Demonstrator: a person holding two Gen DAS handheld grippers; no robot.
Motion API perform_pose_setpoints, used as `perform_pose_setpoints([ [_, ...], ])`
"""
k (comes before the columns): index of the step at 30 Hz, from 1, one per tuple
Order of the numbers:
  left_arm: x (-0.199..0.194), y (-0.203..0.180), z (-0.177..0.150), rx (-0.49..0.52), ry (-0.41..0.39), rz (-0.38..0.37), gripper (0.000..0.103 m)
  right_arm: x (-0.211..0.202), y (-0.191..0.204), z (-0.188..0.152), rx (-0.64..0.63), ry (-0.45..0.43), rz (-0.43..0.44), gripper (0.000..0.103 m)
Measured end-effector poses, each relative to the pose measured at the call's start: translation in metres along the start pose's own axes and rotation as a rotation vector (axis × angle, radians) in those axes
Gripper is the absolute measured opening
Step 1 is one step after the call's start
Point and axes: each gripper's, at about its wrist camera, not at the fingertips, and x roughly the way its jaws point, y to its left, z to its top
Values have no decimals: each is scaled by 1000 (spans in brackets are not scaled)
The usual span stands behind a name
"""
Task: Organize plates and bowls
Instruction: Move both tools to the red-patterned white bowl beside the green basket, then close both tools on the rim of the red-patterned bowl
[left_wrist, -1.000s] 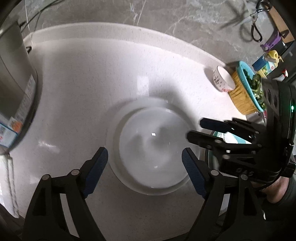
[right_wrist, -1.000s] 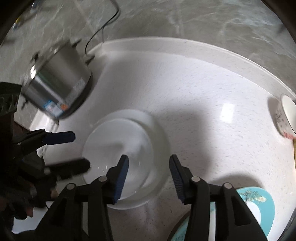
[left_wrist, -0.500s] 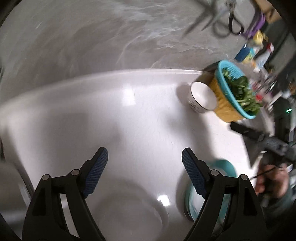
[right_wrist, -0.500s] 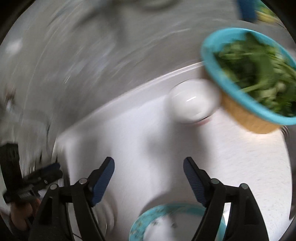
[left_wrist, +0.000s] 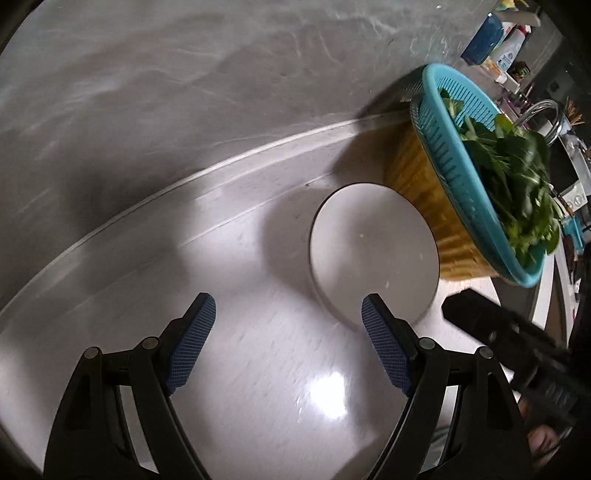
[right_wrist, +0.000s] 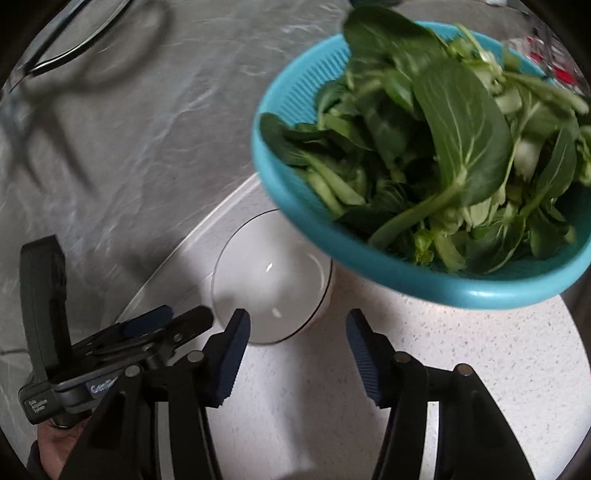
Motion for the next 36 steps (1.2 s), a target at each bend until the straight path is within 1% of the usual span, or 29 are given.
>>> perform_pose_setpoints([
  [2,11,3,8,-4,16,5,80,6,-6,2,34,-1,-5,58],
  [4,22,3,12,-12,29,-9,80,12,-12,2,66,2,-15,58],
  [8,32,4,19,15,41,-11,80,20,-23,-1,113,16,-14,58],
  [9,34,3,20,21,46,-9,78,22,-26,-2,119,19,-11,58],
  [11,41,2,19,26,64,-6,66,26,-26,-3,124,22,-9,58],
  [12,43,3,20,26,73,-8,65,27,-25,-3,122,21,-9,58],
  [14,47,5,21,31,84,-2,56,31,-22,-4,108,15,-10,58],
  [16,50,10,19,30,98,-2,50,33,-21,-3,100,12,-14,58],
  [18,51,15,21,22,102,2,49,33,-21,-3,94,11,-25,58],
  [21,53,23,22,9,103,-3,48,46,-12,2,82,18,-46,58],
  [22,53,25,23,8,103,-1,46,46,-13,0,69,15,-57,58],
  [23,53,28,24,10,105,-4,41,49,-11,0,55,15,-64,58],
  [27,56,31,20,24,98,-20,34,59,-14,-1,46,29,-65,53],
  [28,56,30,17,28,97,-28,30,59,-14,-1,42,27,-62,49],
  [29,59,26,18,33,98,-32,30,60,-13,-1,35,29,-57,41],
  [30,60,26,18,37,99,-35,29,59,-14,-3,29,33,-52,40],
  [32,61,25,21,47,97,-49,19,60,-13,-6,21,34,-51,37],
  [34,59,26,20,62,93,-36,19,63,-9,-8,5,37,-57,34],
  [36,56,31,17,58,86,-38,18,67,-6,-9,4,38,-58,29],
])
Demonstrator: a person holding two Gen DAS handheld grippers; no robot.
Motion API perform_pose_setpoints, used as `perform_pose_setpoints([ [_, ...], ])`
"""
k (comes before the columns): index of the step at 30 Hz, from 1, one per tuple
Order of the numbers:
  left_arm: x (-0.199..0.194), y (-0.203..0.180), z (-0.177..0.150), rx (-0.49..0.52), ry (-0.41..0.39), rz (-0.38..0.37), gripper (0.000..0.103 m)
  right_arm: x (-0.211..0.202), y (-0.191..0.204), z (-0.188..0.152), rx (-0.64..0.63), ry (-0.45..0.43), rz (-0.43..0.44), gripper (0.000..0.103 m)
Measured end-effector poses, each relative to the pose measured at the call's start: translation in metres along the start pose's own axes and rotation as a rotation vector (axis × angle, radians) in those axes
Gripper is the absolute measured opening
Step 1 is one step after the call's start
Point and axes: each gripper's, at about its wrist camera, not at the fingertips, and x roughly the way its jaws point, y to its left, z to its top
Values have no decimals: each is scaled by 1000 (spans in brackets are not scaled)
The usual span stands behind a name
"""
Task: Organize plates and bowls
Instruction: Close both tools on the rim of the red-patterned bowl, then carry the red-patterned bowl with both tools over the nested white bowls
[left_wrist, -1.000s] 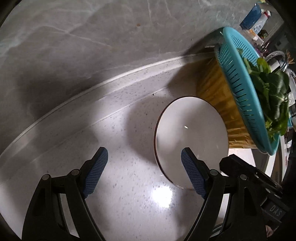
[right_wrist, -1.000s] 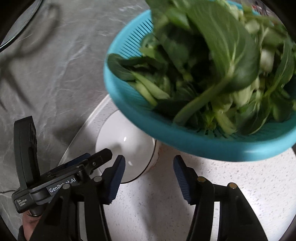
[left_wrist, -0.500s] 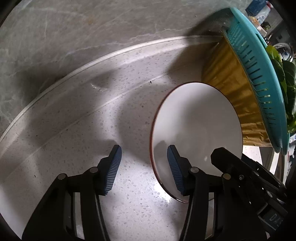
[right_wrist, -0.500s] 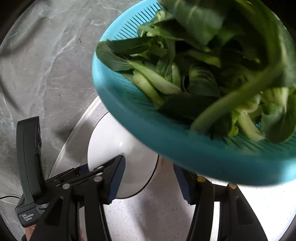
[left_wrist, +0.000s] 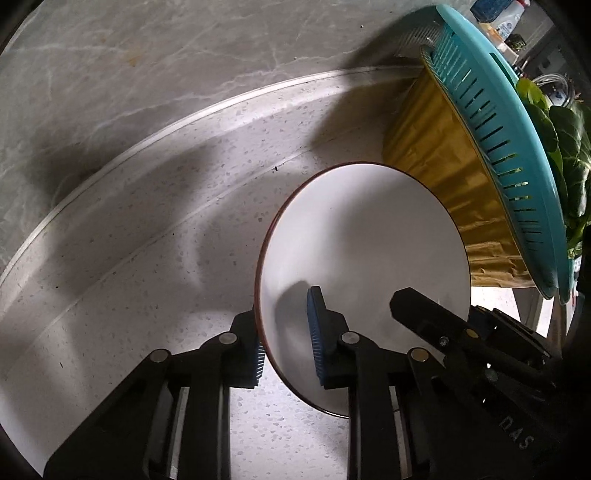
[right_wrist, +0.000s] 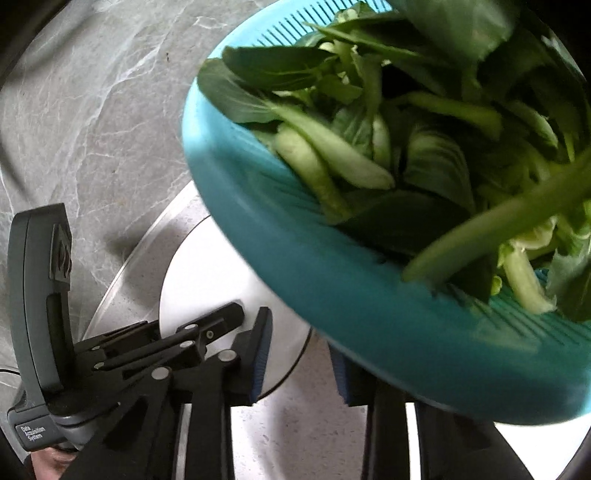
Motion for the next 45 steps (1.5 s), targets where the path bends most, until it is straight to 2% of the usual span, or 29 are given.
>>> perform_pose_setpoints([
  [9,-19,19,-21,5,-12,33,16,1,-2,-13,-30,19,4,25],
  [21,-67,56,-73,-15,-34,58,13,4,31,-15,-94,39,20,18],
  [26,-79,56,-87,-25,-31,60,13,0,44,-16,-134,46,28,14],
  [28,-87,36,-95,-39,-28,58,13,0,50,-15,-148,52,32,13],
  [33,-94,48,-114,-78,-16,49,13,-4,62,-28,-194,83,41,12],
  [39,-104,41,-140,-99,-9,50,13,-1,76,-34,-257,114,34,11],
  [40,-104,40,-145,-101,-5,50,13,-7,63,-32,-264,123,38,11],
  [45,-112,39,-148,-124,2,49,13,-16,68,-36,-326,145,40,11],
])
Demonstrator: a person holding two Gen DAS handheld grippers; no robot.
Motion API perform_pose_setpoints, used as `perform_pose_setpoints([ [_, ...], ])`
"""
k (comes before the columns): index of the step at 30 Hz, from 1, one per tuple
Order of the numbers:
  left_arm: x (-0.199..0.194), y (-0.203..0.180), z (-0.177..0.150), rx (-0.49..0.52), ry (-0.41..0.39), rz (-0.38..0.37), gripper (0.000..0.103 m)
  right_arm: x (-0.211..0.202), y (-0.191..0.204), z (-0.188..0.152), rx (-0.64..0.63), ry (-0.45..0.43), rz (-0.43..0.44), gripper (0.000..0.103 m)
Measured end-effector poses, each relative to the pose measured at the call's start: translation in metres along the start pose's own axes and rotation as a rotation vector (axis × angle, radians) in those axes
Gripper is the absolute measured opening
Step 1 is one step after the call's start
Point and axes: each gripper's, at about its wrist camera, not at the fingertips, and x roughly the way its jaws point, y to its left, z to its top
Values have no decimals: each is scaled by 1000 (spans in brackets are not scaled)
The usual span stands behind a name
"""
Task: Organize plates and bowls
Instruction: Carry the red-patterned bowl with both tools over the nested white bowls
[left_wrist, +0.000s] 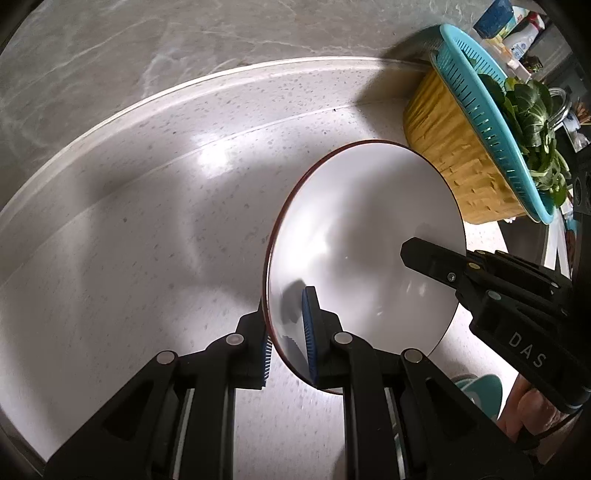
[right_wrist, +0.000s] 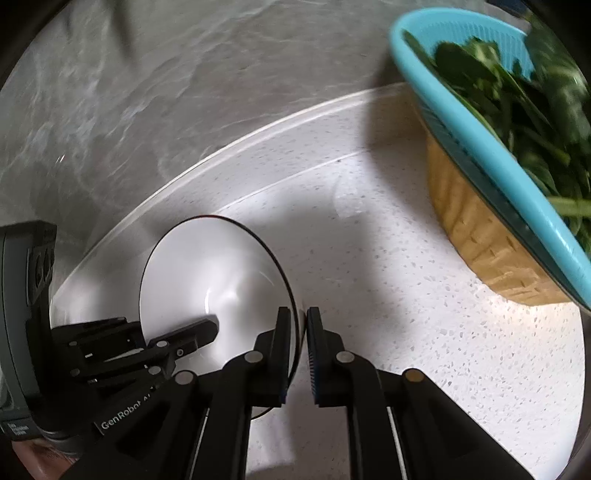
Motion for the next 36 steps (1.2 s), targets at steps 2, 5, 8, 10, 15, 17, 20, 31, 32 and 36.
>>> perform_pose_setpoints([
  [2,-7,4,-6,-13,4,-5,13,1,6,1,-30,16,4,11],
  [5,-18,8,-15,-27,4,-12,13,-5,17,3,-74,30,14,11],
  [8,-38,14,-26,-39,-3,-8,13,-14,32,5,-131,39,19,11],
  [10,-51,19,-34,-52,-11,-6,13,-20,42,4,-164,46,31,11],
  [15,-89,34,-63,-90,-28,4,13,-33,69,-1,-237,60,66,11],
  [17,-104,38,-78,-235,-29,3,13,-38,81,-4,-274,66,82,11],
  [20,-126,46,-101,-274,-46,13,13,-45,102,-9,-331,73,106,11],
  [31,-190,63,-207,-458,-84,46,14,-64,177,-53,-542,141,204,11],
  [32,-195,63,-218,-470,-86,51,14,-65,181,-58,-557,149,212,11],
  [36,-206,62,-260,-536,-87,60,14,-66,199,-81,-617,190,243,11],
])
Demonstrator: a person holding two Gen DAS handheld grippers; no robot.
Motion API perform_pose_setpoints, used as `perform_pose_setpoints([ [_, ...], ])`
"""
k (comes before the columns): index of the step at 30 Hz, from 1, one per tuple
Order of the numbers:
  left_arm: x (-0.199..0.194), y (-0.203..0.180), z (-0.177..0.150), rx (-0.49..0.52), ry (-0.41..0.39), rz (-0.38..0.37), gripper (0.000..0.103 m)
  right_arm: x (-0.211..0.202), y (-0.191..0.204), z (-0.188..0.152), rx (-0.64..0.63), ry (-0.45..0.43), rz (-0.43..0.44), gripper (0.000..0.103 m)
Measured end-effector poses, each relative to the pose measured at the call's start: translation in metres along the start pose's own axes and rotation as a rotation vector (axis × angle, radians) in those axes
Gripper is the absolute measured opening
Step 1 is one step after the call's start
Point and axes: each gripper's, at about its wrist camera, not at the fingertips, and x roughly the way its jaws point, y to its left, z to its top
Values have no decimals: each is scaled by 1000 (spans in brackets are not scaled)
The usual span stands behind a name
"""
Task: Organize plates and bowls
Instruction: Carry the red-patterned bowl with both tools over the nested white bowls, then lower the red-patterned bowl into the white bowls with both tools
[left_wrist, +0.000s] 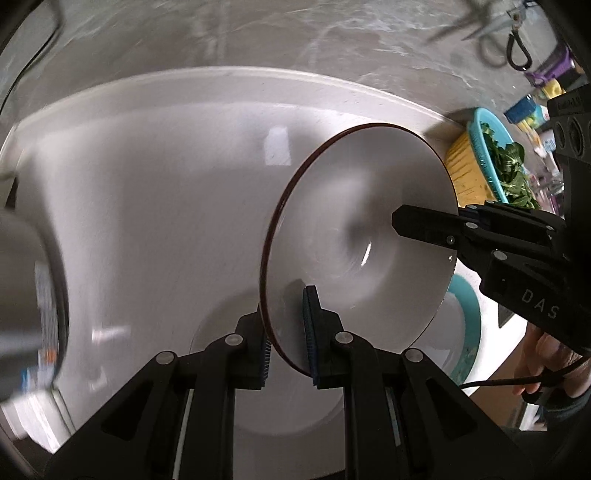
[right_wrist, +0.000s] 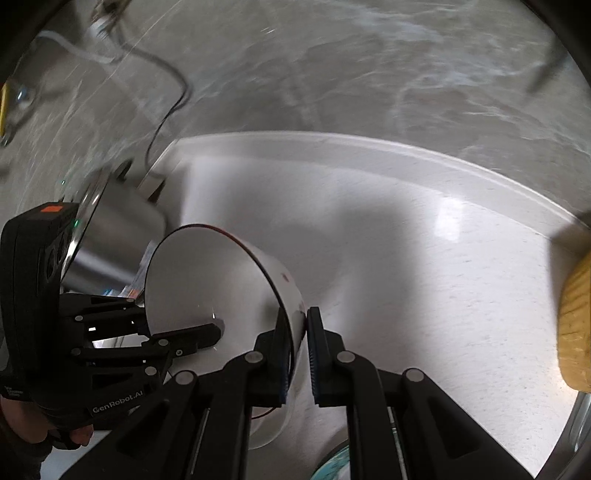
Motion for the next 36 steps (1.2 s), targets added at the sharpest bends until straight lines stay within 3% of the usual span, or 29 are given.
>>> perform_pose_setpoints([
  [10,-7,32,-83,-116,19,14,14,29,41,-28,-97,104,40,11],
  [18,9,47,-125,-175,51,7,14,48,49,-46,-126,169,41,11],
  [28,30,52,-137,-165,73,38,13,71,45,-53,-126,222,19,11],
  [36,51,42,-119,-156,89,45,14,79,45,-51,-137,244,-3,11],
])
